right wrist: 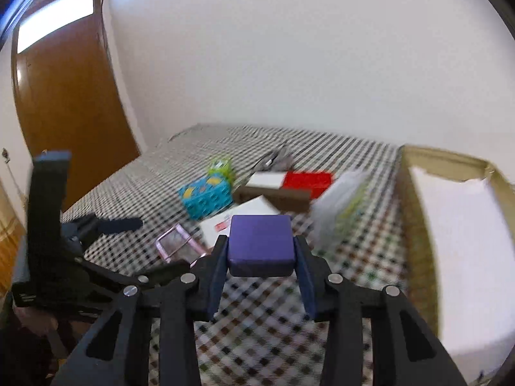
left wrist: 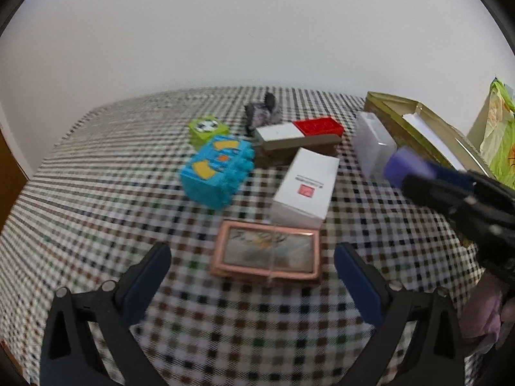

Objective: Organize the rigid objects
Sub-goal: 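Grasp the purple cube with the right gripper while the left grasps the copper frame, then carry both items to the gold tray and release them inside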

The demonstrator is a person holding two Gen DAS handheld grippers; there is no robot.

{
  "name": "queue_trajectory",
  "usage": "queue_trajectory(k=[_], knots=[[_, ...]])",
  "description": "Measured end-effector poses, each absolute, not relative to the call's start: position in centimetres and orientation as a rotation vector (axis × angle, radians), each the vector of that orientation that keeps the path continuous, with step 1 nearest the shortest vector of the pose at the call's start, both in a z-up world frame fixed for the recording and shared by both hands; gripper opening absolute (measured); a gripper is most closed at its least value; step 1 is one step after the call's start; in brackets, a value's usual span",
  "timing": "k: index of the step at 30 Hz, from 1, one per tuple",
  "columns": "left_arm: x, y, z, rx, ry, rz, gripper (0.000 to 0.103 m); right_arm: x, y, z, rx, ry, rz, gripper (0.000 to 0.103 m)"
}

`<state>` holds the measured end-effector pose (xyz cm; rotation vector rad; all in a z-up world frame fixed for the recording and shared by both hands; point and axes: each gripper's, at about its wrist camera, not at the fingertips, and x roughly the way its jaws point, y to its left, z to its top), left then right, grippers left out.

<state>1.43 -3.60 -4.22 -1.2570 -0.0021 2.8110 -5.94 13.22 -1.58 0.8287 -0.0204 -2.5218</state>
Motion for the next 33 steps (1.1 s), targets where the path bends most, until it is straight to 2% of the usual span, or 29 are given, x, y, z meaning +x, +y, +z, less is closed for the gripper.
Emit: queue_trajectory(k=[4, 9, 10, 11, 18, 25, 33], knots=[[-0.1, -2.5, -5.4, -1.342, 0.012, 2.79, 0.102, -6.1, 14.9, -1.3, 0.822, -0.065, -2.564, 0.043], [-0.7, -2.8, -5.9, -1.39, -0.006, 2.782, 0.091, -6.3, 16.0, -0.9, 0.813, -0.125, -2.611, 0.043], [-0.7, -2.9, -5.8, -1.387, -0.007, 2.785, 0.087, -6.2, 16.2, -0.8, 0.81, -0.134, -2.619, 0.043], [-0.5, -2.9, -5.7, -1.377, -0.01, 2.79, 0.078, -6.2, 16.3, -0.7, 0.806, -0.137, -2.63, 0.043], [-0.3, -3.5, -5.3, -1.338, -0.047, 2.814, 0.078, -6.6, 17.1, -1.1, 0.785, -0.225, -2.69, 0.043], [1.4, -3.6, -2.5, -1.169, -0.062, 2.885, 0.078, -5.5, 20.8, 0.3, 0.653, -0.367, -2.776, 0.043], [1.6, 0.9, 2.0, -0.897, -0.019, 2.895, 0.078, -4.7, 27.6, 0.8, 0.624, -0.455, -2.899, 0.043]])
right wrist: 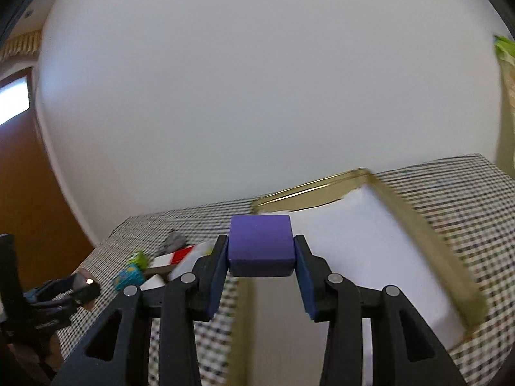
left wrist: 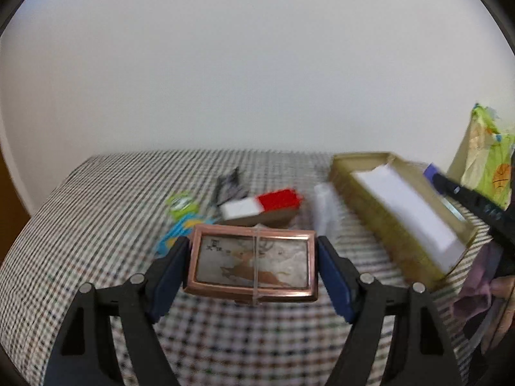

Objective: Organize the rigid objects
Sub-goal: 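Carry both items to the gold tray and release them inside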

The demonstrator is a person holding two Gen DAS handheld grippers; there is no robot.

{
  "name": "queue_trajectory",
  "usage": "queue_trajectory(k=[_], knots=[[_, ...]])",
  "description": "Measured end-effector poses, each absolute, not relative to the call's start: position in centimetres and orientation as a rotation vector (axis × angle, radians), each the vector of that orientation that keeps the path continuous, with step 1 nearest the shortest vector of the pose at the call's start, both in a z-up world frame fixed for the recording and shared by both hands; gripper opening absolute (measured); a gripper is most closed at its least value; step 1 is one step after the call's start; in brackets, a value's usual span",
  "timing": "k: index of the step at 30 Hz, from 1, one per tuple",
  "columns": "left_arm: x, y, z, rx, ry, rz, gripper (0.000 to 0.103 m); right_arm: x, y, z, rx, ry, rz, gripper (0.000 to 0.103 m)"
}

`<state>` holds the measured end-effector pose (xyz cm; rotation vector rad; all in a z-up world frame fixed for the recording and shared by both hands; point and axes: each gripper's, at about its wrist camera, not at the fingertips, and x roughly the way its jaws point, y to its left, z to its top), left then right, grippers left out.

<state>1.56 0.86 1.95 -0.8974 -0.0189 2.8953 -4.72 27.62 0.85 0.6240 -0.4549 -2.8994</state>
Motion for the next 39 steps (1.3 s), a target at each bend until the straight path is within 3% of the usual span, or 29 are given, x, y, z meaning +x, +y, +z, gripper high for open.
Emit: queue_trajectory(k=[4, 14, 19, 39], knots=[[0.3, 4.9, 2.6, -0.857, 0.026, 2.836, 0.078, -4.4, 31.0, 0.8, 0.626, -0.469, -2.977, 0.043], [-3.5, 16.1, 2.8, -0.788, 0.07, 2.692, 0.078, -6.8, 34.4, -0.8, 0.802, -0.244, -3.095, 0.043], [-5.2, 20.0, 1.2, -0.848, 0.085, 2.658, 0.078, -6.9, 33.7, -1.2, 0.852, -0.22, -3.088, 0.043], [-5.0, 21.5, -0.9, -0.885, 0.223, 2.7, 0.078, -7.6, 34.4, -2.3, 0.946, -0.226, -3.051, 0.043]])
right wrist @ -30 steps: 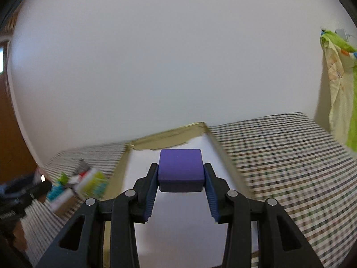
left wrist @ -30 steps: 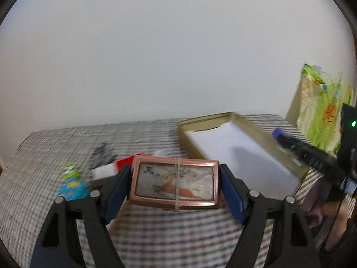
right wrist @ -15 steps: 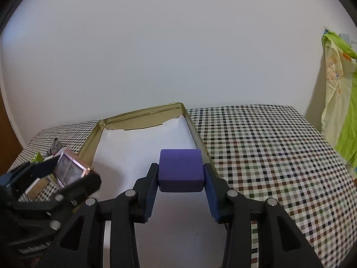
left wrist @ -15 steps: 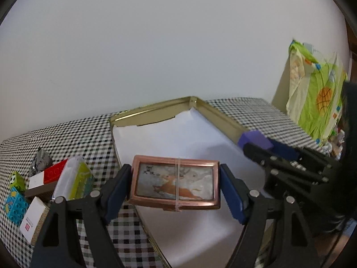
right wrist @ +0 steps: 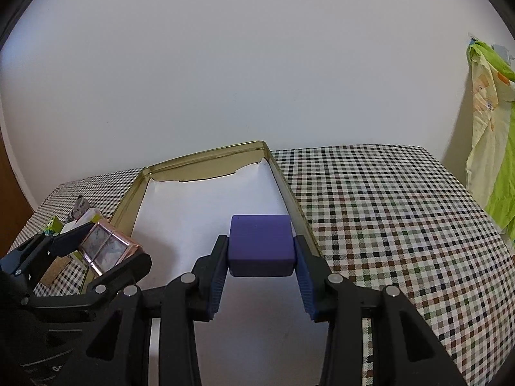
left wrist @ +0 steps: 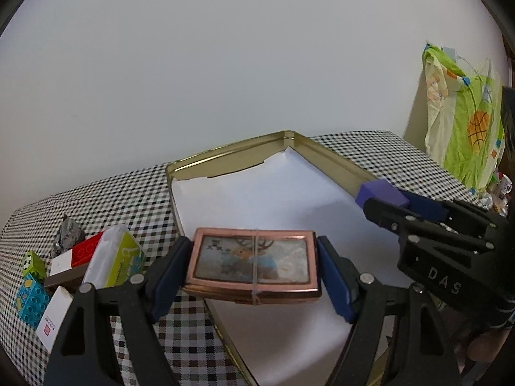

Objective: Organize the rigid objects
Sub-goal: 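Carry both items to the gold tray and release them inside, then withdraw both grippers from the tray back toward the table objects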

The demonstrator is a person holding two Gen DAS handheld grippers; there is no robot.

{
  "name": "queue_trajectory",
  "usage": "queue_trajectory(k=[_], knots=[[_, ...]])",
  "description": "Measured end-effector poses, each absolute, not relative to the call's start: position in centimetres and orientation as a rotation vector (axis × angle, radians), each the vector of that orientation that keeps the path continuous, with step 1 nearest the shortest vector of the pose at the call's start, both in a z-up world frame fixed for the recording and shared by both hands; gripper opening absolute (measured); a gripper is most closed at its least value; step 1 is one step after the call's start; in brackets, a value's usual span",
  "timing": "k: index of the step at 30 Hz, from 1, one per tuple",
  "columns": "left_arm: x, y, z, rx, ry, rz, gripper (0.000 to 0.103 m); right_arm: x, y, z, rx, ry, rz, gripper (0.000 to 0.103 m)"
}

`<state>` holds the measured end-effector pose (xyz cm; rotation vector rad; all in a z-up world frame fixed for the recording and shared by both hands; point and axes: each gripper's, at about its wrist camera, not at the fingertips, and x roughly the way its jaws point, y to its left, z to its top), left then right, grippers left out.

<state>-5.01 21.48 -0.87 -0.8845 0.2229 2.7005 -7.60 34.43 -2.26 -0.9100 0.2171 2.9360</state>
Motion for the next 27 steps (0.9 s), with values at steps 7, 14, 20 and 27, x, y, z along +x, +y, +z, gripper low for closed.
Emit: queue_trajectory(k=[7, 14, 20, 27], knots=[[-4.9, 21.7, -0.9, -0.873, 0.257, 2.717, 0.078, -7.2, 34.4, -1.9, -0.873, 0.243, 2.939, 0.05], [-3.8, 22.9, -0.9, -0.769, 0.422, 2.753, 0.078, -6.0, 35.1, -1.4, -0.773, 0.292, 2.926, 0.064], [-2.6, 24.2, -1.0, -0.679, 0.551, 2.742, 0.102, -5.3, 36.3, -0.9, -0.693, 0.375, 2.89, 0.07], [-2.1, 22.9, 0.1, -0.61, 0.422, 2.774, 0.102, -4.7, 37.2, -0.8, -0.61, 0.439, 2.849, 0.077]])
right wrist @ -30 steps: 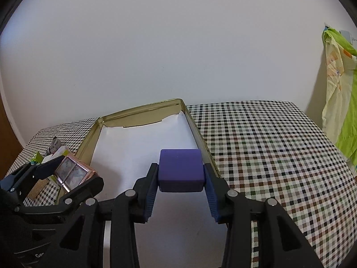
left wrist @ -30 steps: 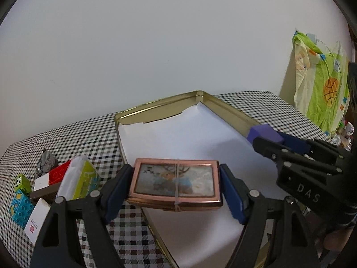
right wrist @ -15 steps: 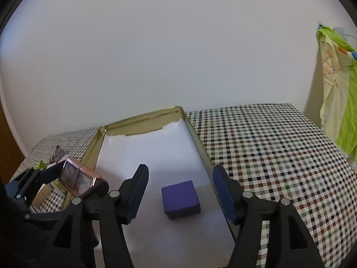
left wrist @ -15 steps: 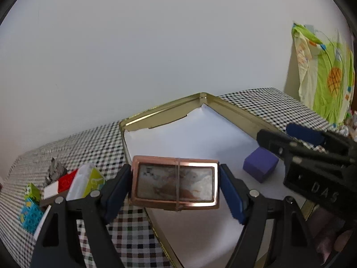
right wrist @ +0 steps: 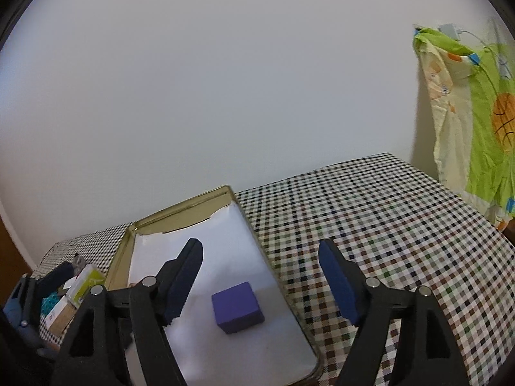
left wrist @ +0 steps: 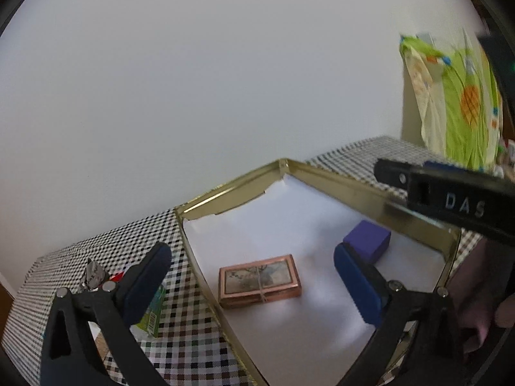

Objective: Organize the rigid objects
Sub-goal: 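Withdraw both grippers from the tray back toward the table objects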

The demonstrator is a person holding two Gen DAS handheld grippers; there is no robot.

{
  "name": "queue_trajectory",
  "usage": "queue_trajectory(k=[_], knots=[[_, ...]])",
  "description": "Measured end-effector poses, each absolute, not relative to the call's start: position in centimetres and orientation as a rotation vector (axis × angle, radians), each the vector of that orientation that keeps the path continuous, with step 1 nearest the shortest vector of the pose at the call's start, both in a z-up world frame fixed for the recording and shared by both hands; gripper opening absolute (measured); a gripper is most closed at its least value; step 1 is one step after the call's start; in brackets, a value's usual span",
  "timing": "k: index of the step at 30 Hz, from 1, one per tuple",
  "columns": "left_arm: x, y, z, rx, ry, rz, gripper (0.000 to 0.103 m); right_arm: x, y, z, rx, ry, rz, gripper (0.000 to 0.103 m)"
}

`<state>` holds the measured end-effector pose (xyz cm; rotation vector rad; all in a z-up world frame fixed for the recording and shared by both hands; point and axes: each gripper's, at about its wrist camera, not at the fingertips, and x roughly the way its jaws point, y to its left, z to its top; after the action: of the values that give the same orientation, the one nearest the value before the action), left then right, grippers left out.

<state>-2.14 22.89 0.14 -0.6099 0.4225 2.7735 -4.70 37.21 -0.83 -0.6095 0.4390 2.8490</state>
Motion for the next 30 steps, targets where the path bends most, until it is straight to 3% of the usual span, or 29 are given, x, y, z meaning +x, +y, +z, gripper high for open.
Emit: queue_trajectory(k=[7, 14, 30], knots=[[-1.9, 20.8, 0.8, -0.591, 0.307, 2.803, 0.102, -3.3, 37.7, -0.3, -0.452, 0.406, 2.775, 0.077], [-2.2, 18.4, 1.0, -0.61, 0.234, 2.863, 0.102, -0.8, 35.7, 1.2, -0.19, 0.25, 2.67, 0.077], [-2.1, 14.2, 0.3, -0.628, 0.211, 2.93, 0.102, 0.9, 32.9, 1.2, -0.234, 0.241, 2.635, 0.077]])
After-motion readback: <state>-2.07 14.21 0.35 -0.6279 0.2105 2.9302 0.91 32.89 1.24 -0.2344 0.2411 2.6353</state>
